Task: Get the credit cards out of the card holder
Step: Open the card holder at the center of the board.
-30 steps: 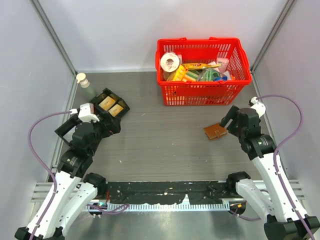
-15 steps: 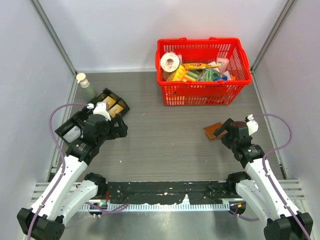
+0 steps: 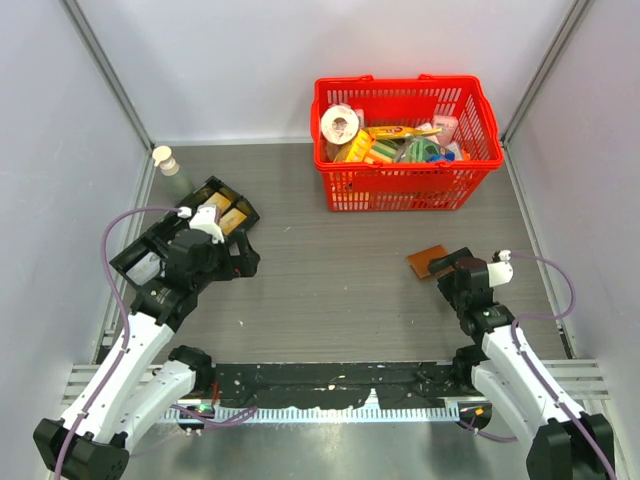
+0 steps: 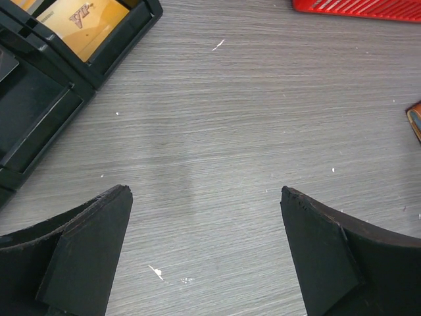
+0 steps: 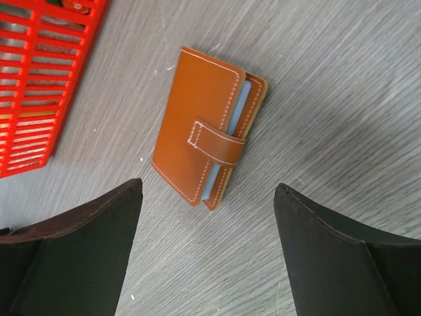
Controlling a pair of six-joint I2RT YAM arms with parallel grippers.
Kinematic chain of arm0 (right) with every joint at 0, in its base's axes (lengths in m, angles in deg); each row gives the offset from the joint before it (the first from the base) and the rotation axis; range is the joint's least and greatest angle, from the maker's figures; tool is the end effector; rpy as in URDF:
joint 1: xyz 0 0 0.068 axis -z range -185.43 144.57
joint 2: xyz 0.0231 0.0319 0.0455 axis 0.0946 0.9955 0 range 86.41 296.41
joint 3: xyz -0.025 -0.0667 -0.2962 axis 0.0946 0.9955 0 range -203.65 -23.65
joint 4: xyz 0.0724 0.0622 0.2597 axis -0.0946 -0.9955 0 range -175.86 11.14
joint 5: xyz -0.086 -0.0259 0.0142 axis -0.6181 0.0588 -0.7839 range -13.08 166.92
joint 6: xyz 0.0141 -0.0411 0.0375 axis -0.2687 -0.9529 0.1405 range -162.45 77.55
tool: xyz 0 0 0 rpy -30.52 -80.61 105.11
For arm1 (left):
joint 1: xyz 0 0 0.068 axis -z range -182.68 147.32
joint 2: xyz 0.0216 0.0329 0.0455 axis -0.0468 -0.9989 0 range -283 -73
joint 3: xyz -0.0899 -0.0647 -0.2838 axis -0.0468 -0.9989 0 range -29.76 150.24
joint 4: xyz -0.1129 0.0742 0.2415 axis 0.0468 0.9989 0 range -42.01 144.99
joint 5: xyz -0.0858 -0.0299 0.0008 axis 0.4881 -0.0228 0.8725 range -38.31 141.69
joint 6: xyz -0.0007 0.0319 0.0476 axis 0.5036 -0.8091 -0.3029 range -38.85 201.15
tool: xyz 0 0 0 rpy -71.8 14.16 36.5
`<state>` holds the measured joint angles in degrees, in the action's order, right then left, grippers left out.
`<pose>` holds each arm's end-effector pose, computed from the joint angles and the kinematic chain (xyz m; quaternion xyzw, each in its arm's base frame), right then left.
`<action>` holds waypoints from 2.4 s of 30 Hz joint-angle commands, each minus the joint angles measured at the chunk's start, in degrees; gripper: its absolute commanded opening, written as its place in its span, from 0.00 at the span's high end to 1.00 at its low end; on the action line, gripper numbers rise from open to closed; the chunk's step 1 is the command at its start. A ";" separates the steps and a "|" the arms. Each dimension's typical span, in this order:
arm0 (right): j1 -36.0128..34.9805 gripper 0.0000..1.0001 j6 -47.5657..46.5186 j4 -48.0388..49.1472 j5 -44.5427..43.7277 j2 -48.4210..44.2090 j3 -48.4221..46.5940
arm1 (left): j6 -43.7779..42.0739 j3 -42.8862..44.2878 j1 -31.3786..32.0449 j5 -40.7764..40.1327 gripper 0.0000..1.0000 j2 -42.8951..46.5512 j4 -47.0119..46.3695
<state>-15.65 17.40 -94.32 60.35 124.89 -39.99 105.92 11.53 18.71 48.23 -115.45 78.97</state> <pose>0.1415 0.0138 0.1864 0.4304 0.7792 0.1449 0.4319 0.1502 -0.0562 0.3077 -0.0404 0.8740 -0.1652 0.4552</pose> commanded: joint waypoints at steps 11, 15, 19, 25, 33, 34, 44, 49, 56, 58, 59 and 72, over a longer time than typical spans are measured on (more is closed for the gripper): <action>3.45 0.35 5.80 26.26 4.19 11.69 9.22 | -0.61 0.89 0.23 7.59 0.00 -0.70 -3.56; 4.42 0.45 4.22 29.96 4.80 14.68 9.66 | -0.34 0.63 0.23 8.82 0.00 -1.13 -4.61; 5.29 0.57 1.15 31.46 5.68 17.59 8.96 | -0.60 0.80 0.23 9.09 0.00 -1.93 -4.53; 5.30 0.91 -8.42 28.05 8.14 18.39 4.92 | -1.04 1.06 0.23 8.21 0.00 -2.37 -3.91; 3.99 0.99 -23.79 8.10 13.41 13.99 -9.22 | -1.40 1.86 0.23 7.16 0.00 -2.89 -3.21; 2.41 0.99 -25.39 4.43 12.98 14.17 -12.37 | -1.48 2.12 0.23 6.81 0.00 -3.07 -3.03; -26.91 0.99 -41.30 -18.09 -6.16 28.12 -35.40 | -1.92 2.65 0.23 7.77 0.00 -3.42 -2.77; -45.11 0.99 -45.26 -23.72 -27.17 43.48 -43.93 | -3.24 3.09 0.23 4.79 0.00 -3.07 -1.19; -58.86 0.99 -44.40 -30.94 -36.53 61.79 -54.84 | -3.07 3.26 0.15 -0.92 0.00 -2.19 0.57; -60.97 0.96 -43.34 -31.21 -32.76 63.46 -56.78 | -2.72 3.44 0.23 -2.94 0.00 -2.10 1.36; -62.28 0.93 -43.16 -31.12 -31.68 63.65 -57.83 | -2.63 3.44 0.23 -3.65 0.00 -2.02 1.62; -62.66 0.30 -36.66 -23.31 -7.33 53.99 -52.94 | 1.58 3.26 0.23 -0.24 0.00 -3.94 1.27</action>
<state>-80.41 -23.67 -121.79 46.16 185.26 -96.51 104.70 12.43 18.71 45.30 -118.40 80.74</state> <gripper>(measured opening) 0.699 0.994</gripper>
